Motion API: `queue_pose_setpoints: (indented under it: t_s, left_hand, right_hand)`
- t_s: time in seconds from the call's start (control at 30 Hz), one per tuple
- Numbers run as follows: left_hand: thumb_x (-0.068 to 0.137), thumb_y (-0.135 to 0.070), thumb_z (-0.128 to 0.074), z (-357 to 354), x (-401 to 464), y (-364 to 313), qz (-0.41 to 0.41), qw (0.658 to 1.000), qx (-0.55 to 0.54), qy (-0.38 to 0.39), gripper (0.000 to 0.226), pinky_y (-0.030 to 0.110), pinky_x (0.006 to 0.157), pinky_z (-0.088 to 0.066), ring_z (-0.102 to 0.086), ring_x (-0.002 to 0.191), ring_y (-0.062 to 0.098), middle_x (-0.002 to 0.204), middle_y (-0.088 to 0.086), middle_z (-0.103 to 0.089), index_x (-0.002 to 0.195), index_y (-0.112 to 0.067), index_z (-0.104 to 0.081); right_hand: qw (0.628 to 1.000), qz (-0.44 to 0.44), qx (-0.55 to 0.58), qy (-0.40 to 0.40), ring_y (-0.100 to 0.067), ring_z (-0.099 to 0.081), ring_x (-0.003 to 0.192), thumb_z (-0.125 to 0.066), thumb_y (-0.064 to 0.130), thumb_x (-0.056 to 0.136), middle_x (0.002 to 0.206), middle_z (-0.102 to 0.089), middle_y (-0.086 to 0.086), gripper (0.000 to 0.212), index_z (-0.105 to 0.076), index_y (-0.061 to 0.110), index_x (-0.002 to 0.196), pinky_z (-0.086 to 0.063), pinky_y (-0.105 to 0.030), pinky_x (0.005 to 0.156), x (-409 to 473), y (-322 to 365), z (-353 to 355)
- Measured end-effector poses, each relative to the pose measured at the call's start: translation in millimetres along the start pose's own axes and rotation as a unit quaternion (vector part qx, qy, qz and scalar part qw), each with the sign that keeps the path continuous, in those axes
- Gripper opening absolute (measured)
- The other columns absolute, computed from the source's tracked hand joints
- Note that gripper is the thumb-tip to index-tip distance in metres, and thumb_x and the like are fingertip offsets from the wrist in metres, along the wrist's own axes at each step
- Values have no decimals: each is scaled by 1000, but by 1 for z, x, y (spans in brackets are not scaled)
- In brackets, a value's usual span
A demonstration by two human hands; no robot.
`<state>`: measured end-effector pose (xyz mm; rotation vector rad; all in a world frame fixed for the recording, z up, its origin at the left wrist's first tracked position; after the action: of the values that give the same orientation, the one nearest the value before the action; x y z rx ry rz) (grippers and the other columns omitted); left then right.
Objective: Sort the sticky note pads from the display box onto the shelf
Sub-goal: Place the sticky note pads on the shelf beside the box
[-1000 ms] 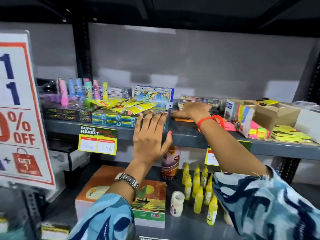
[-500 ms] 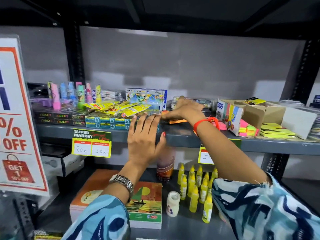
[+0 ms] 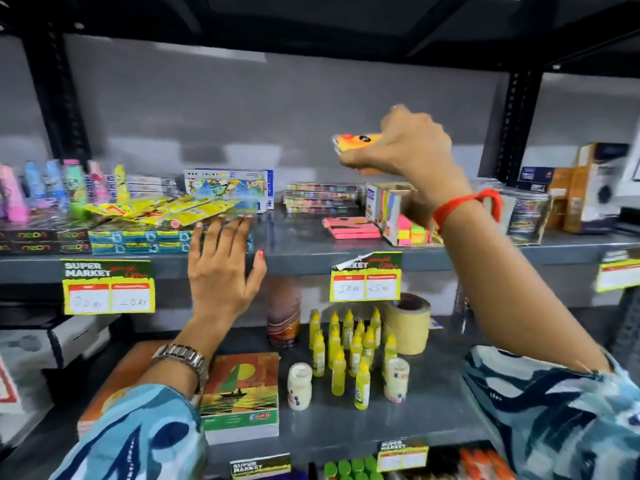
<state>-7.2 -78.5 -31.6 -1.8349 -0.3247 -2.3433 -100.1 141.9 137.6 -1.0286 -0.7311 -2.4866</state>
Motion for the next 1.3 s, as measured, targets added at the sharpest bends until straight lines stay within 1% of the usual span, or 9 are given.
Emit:
queue_pose_setpoints:
  t_s: [0.23, 0.37, 0.53, 0.67, 0.9, 1.0, 1.13, 1.2, 1.3]
  left_hand:
    - [92, -32, -41, 4, 0, -2, 1, 1000, -23, 2, 48, 47, 114, -21, -48, 119, 34, 124, 16, -60, 129, -4, -54]
    - [92, -33, -39, 4, 1, -1, 4, 1000, -28, 1, 49, 45, 114, -19, -46, 118, 33, 122, 16, -60, 129, -4, -54]
    - [92, -34, -38, 3, 1, -1, 6, 1000, -28, 5, 51, 44, 115, -16, -44, 119, 31, 122, 16, -60, 130, -5, -53]
    - [92, -35, -37, 1, 1, 0, 7, 1000, -24, 6, 51, 43, 115, -16, -44, 119, 31, 122, 16, -60, 131, -5, -52]
    - [93, -36, -35, -2, 0, 1, 4, 1000, -12, 2, 51, 42, 115, -16, -46, 118, 32, 121, 16, -60, 131, -6, -52]
    - [94, -37, -34, -4, 0, 1, 3, 1000, -6, 0, 51, 42, 115, -17, -47, 118, 32, 121, 15, -60, 130, -6, -53]
    - [95, -39, -31, -5, 0, 2, 4, 1000, 4, -4, 53, 43, 114, -19, -47, 118, 32, 121, 15, -61, 129, -6, -54]
    - [95, -38, -32, -4, 0, 2, 3, 1000, 3, -6, 52, 44, 113, -21, -47, 118, 31, 121, 15, -61, 129, -6, -55]
    - [93, -36, -36, -1, 1, 1, 0, 1000, 0, -7, 51, 45, 113, -22, -47, 118, 31, 121, 15, -62, 127, -5, -56]
  right_hand:
    - [996, -77, -40, 1, -38, -60, 99, -72, 59, 60, 103, -65, -22, 67, -62, 2, 93, -41, -34, 70, -6, -94, 26]
    - [993, -110, -28, 41, -34, -58, 81, -74, 58, 62, 80, -58, -21, 60, -48, 4, 61, -37, -34, 63, -19, -134, 12]
    - [988, -125, -17, 87, -40, -62, 97, -75, 56, 61, 101, -66, -25, 69, -62, -4, 92, -50, -39, 75, -29, -147, -16]
    - [989, -114, -38, 83, -41, -60, 101, -72, 48, 66, 106, -65, -27, 62, -61, -4, 98, -51, -43, 84, -28, -149, -24]
    - [987, -110, -88, 84, -41, -53, 116, -34, 44, 96, 127, -57, -25, 53, -57, 2, 117, -43, -44, 93, -25, -148, -33]
    - [993, -81, -88, 2, -44, -57, 105, -33, 38, 97, 114, -62, -28, 49, -63, 0, 106, -46, -45, 86, -26, -135, -24]
    - [985, 37, 49, -161, -37, -60, 99, -42, 29, 95, 106, -68, -19, 33, -64, 8, 106, -46, -39, 79, -38, -76, -7]
    - [985, 92, 70, -128, -32, -63, 97, -47, 29, 93, 103, -72, -14, 29, -65, 11, 105, -48, -36, 80, -42, -41, -17]
    - [992, 115, 30, 31, -36, -63, 98, -56, 36, 88, 101, -71, -18, 34, -64, 7, 103, -51, -39, 83, -43, -6, -56]
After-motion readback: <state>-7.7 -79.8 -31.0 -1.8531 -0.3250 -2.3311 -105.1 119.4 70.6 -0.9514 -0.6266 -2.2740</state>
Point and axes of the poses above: each hand's wrist, its own x-axis towards the middle knuckle, its own z-axis out of the back of the hand, y = z × x, the point moved 5 cm from there along x, towards the middle knuckle
